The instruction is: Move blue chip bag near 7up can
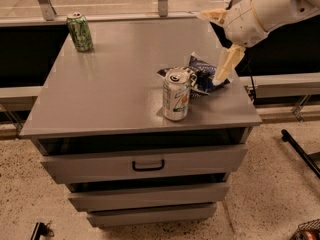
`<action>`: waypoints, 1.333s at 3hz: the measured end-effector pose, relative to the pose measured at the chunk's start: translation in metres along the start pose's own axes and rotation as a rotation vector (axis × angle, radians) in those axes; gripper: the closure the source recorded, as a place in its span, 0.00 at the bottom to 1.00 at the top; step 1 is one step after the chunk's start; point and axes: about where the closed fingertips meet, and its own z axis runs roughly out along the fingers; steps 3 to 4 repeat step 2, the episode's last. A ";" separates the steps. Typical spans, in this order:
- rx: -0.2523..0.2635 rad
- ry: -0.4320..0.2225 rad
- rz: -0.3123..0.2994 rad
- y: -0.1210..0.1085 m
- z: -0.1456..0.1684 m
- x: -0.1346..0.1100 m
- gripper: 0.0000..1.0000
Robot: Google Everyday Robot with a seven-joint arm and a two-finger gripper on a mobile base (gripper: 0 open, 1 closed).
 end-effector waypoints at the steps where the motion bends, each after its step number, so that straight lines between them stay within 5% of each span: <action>1: 0.069 0.035 -0.005 -0.011 -0.030 -0.009 0.00; 4: 0.074 0.037 -0.007 -0.012 -0.032 -0.010 0.00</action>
Offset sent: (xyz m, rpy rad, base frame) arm -0.0039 -0.0095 0.0264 0.0001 -0.0519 -0.0414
